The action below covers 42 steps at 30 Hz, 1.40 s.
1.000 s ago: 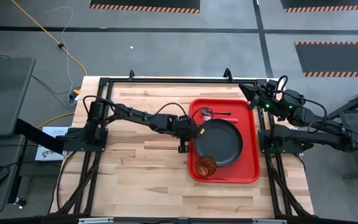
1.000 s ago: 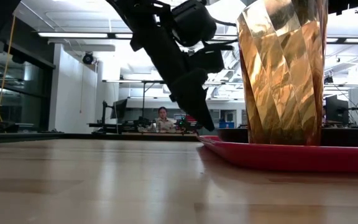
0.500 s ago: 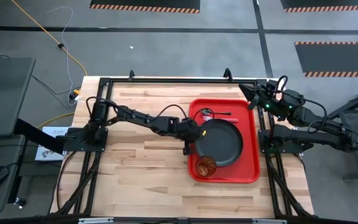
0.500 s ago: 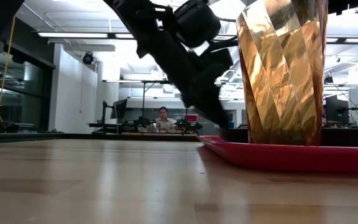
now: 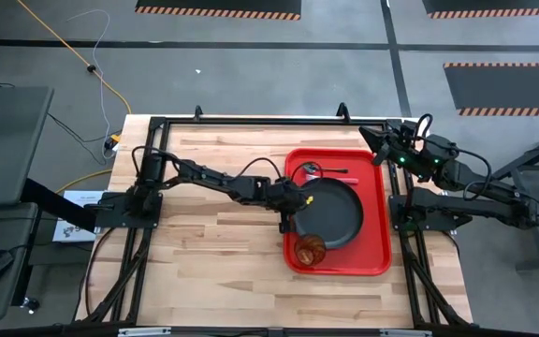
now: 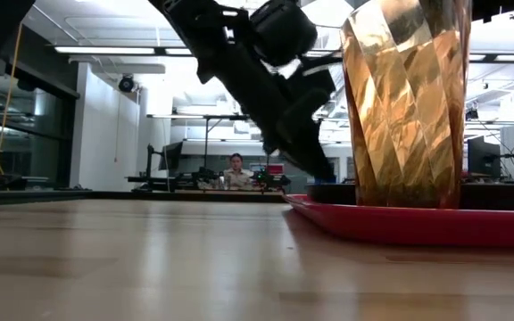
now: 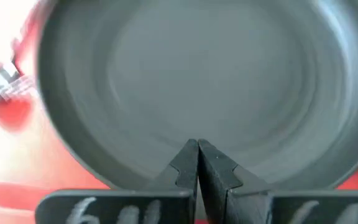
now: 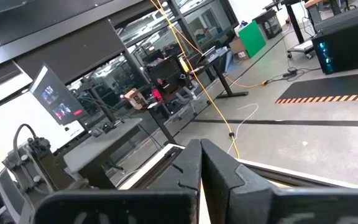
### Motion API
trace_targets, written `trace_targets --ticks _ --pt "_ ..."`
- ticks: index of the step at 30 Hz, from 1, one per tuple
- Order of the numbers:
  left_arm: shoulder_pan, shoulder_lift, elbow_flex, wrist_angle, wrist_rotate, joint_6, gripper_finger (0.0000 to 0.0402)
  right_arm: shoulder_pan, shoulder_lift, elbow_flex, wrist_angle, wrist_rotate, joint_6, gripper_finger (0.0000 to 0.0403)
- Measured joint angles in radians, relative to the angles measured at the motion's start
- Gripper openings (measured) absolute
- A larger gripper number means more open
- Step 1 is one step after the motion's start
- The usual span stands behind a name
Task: Pick and place plate/cup/fork/spoon on tray
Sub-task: Put the black plate on the red serving tray to the bottom of the red fork
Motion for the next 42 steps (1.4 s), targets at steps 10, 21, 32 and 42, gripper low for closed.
trace_targets --ticks 10,21,32,42 --pt "0.053 -0.120 0.003 -0.181 -0.018 0.240 0.0000 0.000 0.000 0.000 -0.002 -0.003 0.001 0.0000" --pt "0.062 -0.077 0.002 -0.261 0.013 0.303 0.0000 0.000 0.000 0.000 -0.002 -0.006 0.008 0.0000" --pt "0.035 -0.036 0.002 -0.231 0.014 0.279 0.0000 0.000 0.000 0.000 -0.003 -0.007 0.006 0.0000" --pt "0.013 -0.003 0.002 -0.161 0.030 0.223 0.0000 0.000 0.000 0.000 -0.006 -0.007 0.008 0.0000"
